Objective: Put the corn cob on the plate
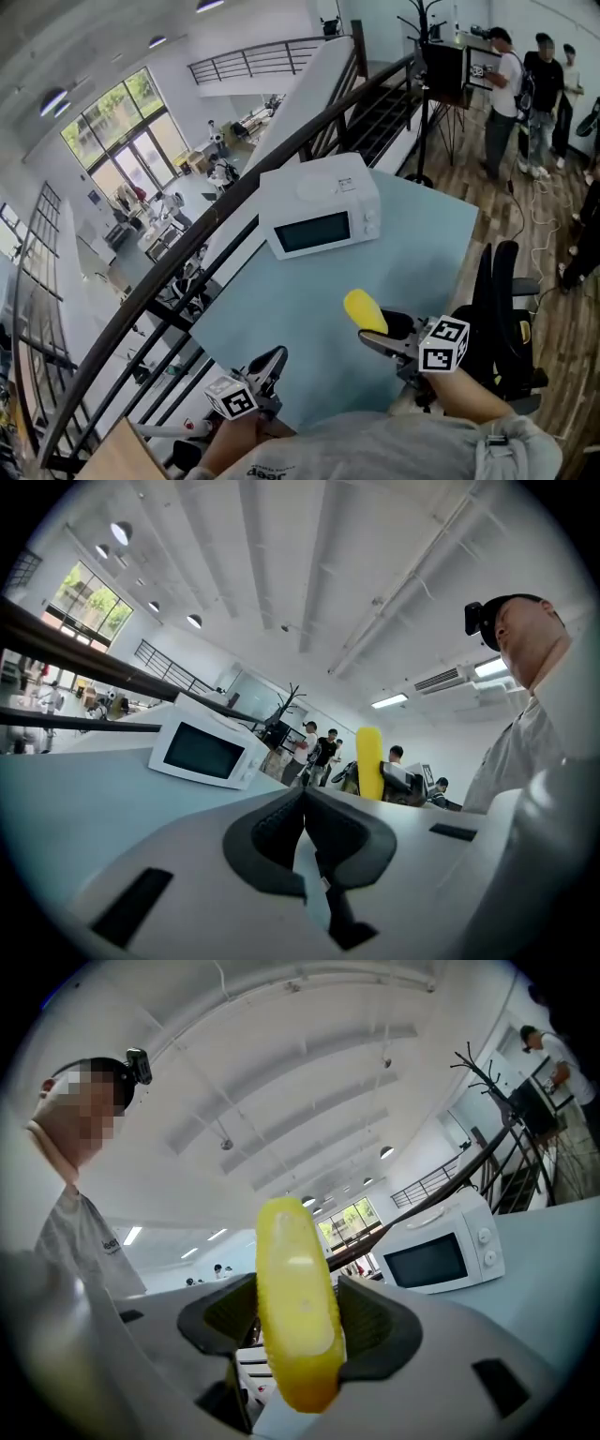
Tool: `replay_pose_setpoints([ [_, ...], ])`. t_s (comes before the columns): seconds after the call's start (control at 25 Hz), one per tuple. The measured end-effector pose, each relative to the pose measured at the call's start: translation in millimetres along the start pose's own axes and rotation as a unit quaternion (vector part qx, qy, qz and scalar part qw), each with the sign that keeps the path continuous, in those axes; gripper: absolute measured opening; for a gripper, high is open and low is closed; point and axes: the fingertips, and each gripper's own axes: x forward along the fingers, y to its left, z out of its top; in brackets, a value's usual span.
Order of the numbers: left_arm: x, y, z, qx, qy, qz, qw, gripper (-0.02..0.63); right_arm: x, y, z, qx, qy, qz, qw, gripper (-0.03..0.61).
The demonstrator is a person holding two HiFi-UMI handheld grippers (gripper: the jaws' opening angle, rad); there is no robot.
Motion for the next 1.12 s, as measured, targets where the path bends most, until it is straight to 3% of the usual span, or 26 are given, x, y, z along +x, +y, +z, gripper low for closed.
replay_pose_setpoints([
  [0.24,39,25,25,0.004,-0.008,-0.044,0.9990,0.018,24,-31,14,-0.025,0.012,-0.043,0.999,0.275],
  [0.64,62,74,74,0.034,-0.038,-0.009,0.9987,0.018,53,-93,50,-0.067,0.024,-0.076,0.995,0.274],
  [1.12,105,103,120,0.072,-0.051,0.000,0.9961,0.018,104,-153,82,-0.107,0.046,-0.093,0.989,0.273],
])
